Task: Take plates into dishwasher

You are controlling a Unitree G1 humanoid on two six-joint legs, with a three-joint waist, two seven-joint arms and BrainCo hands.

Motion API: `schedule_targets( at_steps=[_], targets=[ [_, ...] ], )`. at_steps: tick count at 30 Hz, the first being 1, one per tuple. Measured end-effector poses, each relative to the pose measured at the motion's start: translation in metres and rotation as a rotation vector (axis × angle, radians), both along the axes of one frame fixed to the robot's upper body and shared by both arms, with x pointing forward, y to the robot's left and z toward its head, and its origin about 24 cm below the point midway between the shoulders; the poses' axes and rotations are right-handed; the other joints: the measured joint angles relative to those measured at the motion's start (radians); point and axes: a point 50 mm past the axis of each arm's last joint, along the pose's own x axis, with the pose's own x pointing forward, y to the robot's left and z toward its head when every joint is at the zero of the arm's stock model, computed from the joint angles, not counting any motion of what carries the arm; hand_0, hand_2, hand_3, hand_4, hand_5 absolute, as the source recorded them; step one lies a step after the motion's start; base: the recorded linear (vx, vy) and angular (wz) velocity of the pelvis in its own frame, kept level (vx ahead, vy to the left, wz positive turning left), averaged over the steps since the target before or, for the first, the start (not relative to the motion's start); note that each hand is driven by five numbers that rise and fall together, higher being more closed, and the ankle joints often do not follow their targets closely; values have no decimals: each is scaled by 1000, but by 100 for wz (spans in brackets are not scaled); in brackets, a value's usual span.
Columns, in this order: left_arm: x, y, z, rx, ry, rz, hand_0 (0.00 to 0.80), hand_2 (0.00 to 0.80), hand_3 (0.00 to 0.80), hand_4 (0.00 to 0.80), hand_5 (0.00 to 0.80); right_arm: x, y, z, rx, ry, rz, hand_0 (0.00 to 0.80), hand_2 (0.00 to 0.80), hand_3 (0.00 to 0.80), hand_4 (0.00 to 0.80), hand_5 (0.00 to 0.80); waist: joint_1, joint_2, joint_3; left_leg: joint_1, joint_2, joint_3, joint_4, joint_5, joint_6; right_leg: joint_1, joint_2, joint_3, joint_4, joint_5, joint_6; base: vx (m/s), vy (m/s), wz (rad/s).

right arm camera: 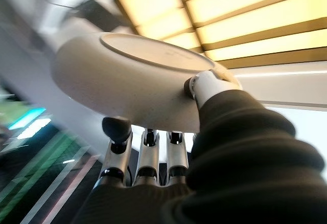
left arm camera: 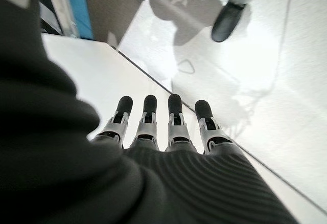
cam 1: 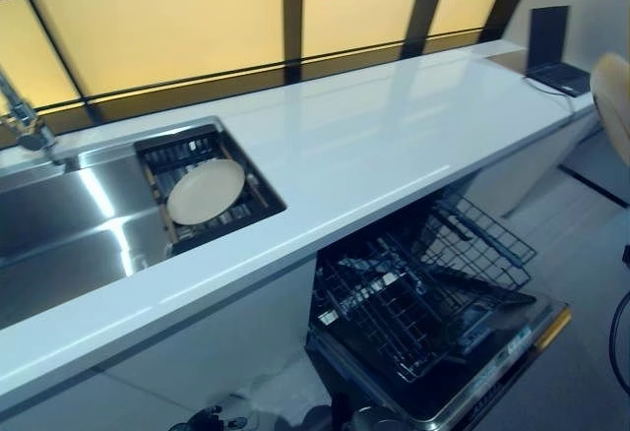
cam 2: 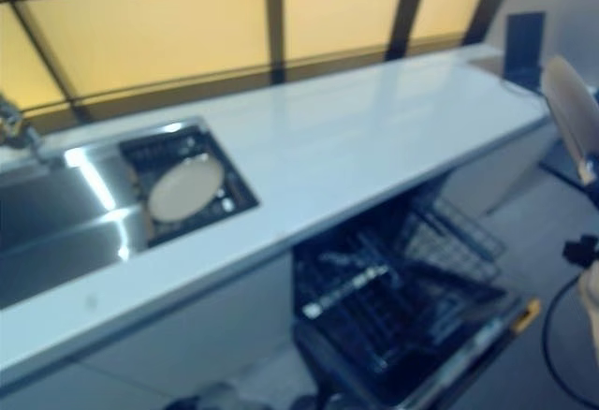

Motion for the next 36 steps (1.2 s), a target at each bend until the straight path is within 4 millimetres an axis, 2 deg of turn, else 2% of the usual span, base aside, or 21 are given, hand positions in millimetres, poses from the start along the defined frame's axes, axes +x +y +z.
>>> schedule_targets(
  at_steps=[1,2,4,6,7,8,11,14,16,20,27,30,36],
  targets=[
    [5,-5,0,-11,-14,-5,0,0,0,0,0,0,1,-4,11,17,8,800,800,800,800,800,10,-4,-1,-2,-18,23,6,5,-13,3,3,6,-45,12,-52,-18,-345,-74],
    [7,-5,1,-12,-19,-7,0,0,0,0,0,3,4,-14,39,47,23,800,800,800,800,800,12,-3,-1,-3,-15,15,6,5,-14,3,17,20,-66,40,-90,-22,-398,-81],
    [8,-5,1,-13,-22,-9,0,0,0,0,0,6,13,-38,100,122,63,800,800,800,800,800,8,-10,-1,-3,-14,15,1,-1,-22,14,20,39,-90,48,-89,-18,-345,-35],
    [15,-5,3,-13,-40,-15,0,0,0,0,0,3,17,-66,175,203,64,800,800,800,800,800,5,-14,-1,-2,-9,19,0,-3,-20,17,23,39,-101,59,-68,-4,-335,-7],
    [16,-3,4,-8,-44,-19,0,0,0,0,0,3,20,-79,210,239,68,800,800,800,800,800,2,-20,-3,-2,-6,20,-1,-3,-19,18,21,37,-104,39,-39,5,-325,2],
    [18,-3,5,-6,-47,-26,0,0,0,0,0,2,22,-88,238,265,69,800,800,800,800,800,2,-20,-4,-4,-4,20,0,-3,-20,16,21,37,-103,27,-28,4,-319,2],
    [15,-8,3,-18,-40,-33,0,0,0,0,0,4,32,-103,270,323,105,800,800,800,800,800,7,5,-2,-24,-9,18,1,5,-20,-14,18,38,-95,26,-33,-5,-312,0],
    [13,-11,2,-27,-45,-36,0,0,0,0,0,9,44,-116,284,394,151,800,800,800,800,800,12,24,7,-41,-13,7,5,14,-24,-22,19,38,-105,39,-54,-22,-280,6],
    [13,-13,2,-35,-53,-44,0,0,0,0,0,15,53,-120,288,417,192,800,800,800,800,800,13,35,16,-57,-16,-10,5,16,-21,-28,15,38,-107,40,-64,-46,-233,16],
    [20,-20,3,-47,-77,-79,0,0,0,0,0,29,66,-116,282,415,262,800,800,800,800,800,15,59,41,-94,-19,-24,5,27,-15,-62,8,28,-109,38,-62,-62,-181,12],
    [48,-46,9,-110,-168,-123,0,0,0,0,0,47,77,-100,304,376,341,800,800,800,800,800,26,131,116,-133,-21,-56,5,39,-7,-86,0,1,-109,41,-79,-34,-75,13],
    [60,-53,14,-119,-199,-156,0,0,0,0,0,49,84,-104,336,406,370,800,800,800,800,800,36,140,127,-145,-23,-67,5,43,-3,-93,-5,-14,-109,40,-81,-18,-22,12],
    [64,-58,15,-125,-206,-176,0,0,0,0,0,51,100,-101,407,394,447,800,800,800,800,800,37,144,133,-158,-24,-72,5,46,0,-102,-7,-19,-109,39,-87,-8,8,3]
  ],
)
